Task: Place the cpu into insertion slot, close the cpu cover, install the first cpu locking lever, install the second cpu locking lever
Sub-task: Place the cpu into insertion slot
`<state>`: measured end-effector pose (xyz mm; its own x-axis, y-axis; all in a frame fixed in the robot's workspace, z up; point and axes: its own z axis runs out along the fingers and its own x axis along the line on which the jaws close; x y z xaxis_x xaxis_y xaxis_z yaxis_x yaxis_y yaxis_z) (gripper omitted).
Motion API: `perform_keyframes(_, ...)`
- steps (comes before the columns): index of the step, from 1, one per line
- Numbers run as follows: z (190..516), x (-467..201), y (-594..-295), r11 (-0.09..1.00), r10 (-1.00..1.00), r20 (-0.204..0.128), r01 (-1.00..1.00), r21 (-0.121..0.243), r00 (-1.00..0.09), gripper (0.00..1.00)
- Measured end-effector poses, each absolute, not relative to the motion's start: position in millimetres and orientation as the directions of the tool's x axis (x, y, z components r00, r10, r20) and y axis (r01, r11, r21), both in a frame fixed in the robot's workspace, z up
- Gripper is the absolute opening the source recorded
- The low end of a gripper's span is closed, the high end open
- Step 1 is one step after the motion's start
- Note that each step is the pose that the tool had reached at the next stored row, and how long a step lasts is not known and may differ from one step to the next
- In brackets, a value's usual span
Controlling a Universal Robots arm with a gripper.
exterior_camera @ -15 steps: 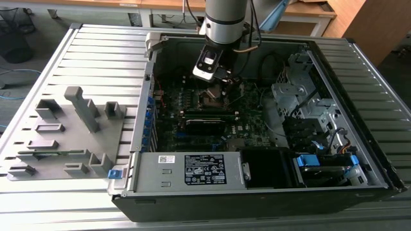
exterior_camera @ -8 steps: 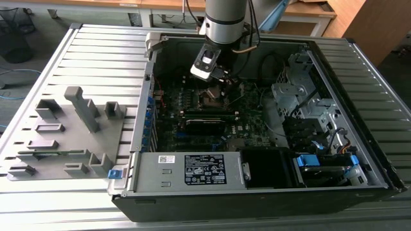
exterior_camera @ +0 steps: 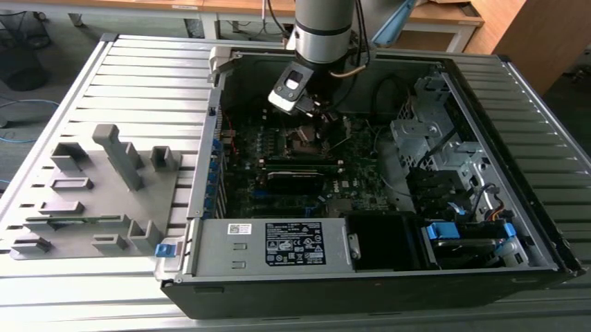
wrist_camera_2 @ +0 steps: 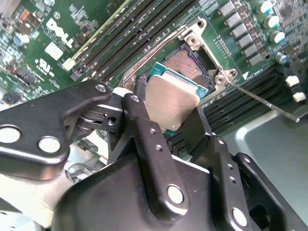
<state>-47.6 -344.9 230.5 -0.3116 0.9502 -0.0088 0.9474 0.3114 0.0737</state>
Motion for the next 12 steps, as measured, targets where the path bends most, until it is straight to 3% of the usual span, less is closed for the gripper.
perform_keyframes(12,229.3,-47.6,-344.9,0.102,0.995,-0.009,0.992,0.074,-0.101,0.54)
